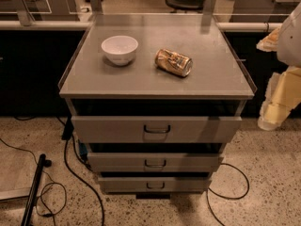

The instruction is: Open top drawer

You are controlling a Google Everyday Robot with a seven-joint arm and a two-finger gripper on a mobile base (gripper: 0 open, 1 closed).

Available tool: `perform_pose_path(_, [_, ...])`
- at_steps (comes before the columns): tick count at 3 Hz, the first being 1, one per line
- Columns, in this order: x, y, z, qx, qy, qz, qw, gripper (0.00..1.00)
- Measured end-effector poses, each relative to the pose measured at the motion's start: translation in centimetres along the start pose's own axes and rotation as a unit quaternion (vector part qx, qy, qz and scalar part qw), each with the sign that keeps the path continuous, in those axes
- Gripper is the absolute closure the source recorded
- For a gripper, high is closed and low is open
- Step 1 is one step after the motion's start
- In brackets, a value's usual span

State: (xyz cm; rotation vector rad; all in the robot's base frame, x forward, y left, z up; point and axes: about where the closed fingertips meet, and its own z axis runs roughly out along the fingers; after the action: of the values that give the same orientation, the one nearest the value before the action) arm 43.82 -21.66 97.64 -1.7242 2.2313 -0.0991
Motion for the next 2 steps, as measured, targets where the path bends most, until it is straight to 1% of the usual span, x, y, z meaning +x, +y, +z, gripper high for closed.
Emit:
perform_pose_path(1, [0.0,0.0,0.0,0.0,0.0,0.0,1.0,0.0])
perform_pose_path(2, [0.35,0.44,0.89,-0.001,-0.04,0.003,0.9992,0.0])
